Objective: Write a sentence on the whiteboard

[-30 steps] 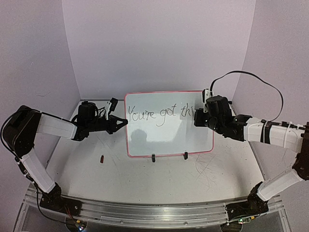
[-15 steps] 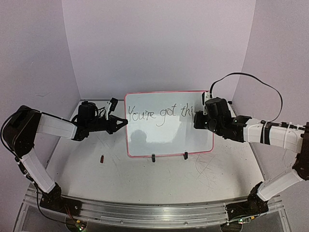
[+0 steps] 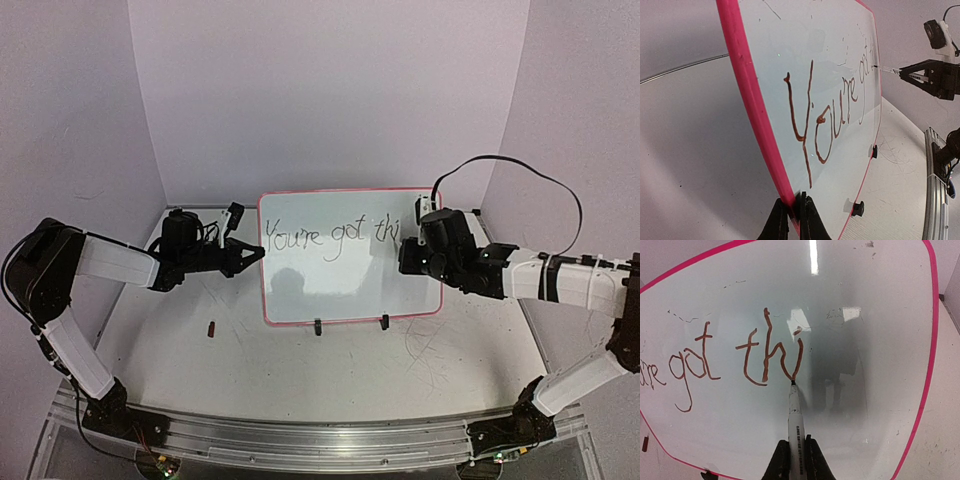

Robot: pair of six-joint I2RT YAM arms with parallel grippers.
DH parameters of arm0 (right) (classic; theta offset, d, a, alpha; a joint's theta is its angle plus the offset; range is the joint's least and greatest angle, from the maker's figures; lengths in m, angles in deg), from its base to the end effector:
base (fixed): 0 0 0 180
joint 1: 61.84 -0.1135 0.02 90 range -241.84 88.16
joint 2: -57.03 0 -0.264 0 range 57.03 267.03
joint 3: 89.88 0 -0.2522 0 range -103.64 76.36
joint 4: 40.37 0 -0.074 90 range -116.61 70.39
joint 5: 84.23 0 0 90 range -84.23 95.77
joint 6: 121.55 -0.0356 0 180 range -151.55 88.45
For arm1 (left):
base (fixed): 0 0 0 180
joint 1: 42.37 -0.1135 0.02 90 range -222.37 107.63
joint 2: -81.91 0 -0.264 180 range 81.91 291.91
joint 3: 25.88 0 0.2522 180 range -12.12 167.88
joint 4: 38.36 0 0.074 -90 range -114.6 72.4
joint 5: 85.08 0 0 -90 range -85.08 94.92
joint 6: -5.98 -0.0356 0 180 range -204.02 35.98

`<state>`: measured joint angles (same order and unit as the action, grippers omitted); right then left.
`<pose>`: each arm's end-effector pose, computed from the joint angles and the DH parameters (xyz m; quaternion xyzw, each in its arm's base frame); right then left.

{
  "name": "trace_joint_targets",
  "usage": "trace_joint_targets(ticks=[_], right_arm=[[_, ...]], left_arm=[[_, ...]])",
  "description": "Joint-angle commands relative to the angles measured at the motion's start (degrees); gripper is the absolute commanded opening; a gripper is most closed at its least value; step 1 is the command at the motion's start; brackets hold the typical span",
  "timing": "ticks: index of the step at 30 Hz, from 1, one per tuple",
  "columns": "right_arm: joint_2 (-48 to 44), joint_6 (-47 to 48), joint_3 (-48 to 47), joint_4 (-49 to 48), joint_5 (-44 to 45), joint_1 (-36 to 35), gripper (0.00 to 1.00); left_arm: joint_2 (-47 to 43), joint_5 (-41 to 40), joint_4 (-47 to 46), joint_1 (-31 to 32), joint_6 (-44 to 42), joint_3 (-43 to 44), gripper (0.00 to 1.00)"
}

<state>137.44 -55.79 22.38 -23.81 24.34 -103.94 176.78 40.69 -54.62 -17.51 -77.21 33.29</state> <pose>0.2421 0.2035 0.2659 -0.0515 0.8537 0.1566 0.4940 0.3036 -0.1636 0.1951 0.2970 0.7394 -0.3912 0.4604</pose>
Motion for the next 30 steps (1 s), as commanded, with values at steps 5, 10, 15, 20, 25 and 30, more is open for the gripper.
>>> trace_joint_targets(ticks=[5, 10, 15, 20, 25, 30], right_arm=[[-4.8, 0.7, -0.6, -1.0, 2.8, 0.4, 0.0], [-3.7, 1.5, -1.3, -1.3, 3.2, 1.2, 0.0], [-4.1, 1.9, -1.3, -1.6, 4.3, 2.2, 0.0], [-4.0, 2.0, -1.3, -2.1, 4.8, 2.8, 0.0], [-3.6, 2.2, -1.2, -2.8, 4.9, 3.3, 0.0], [-2.7, 2.8, -1.6, -4.5, 4.9, 3.6, 0.0]], left_arm=[[0.5, -3.0, 3.3, 2.2, -5.4, 0.9, 0.0], [0.3, -3.0, 3.3, 2.2, -5.4, 0.9, 0.0], [0.3, -3.0, 3.3, 2.3, -5.5, 0.9, 0.0], [0.5, -3.0, 3.3, 2.3, -5.4, 1.0, 0.0], [0.5, -3.1, 3.3, 2.3, -5.5, 1.0, 0.0], [0.7, -3.0, 3.3, 2.3, -5.5, 1.1, 0.0]])
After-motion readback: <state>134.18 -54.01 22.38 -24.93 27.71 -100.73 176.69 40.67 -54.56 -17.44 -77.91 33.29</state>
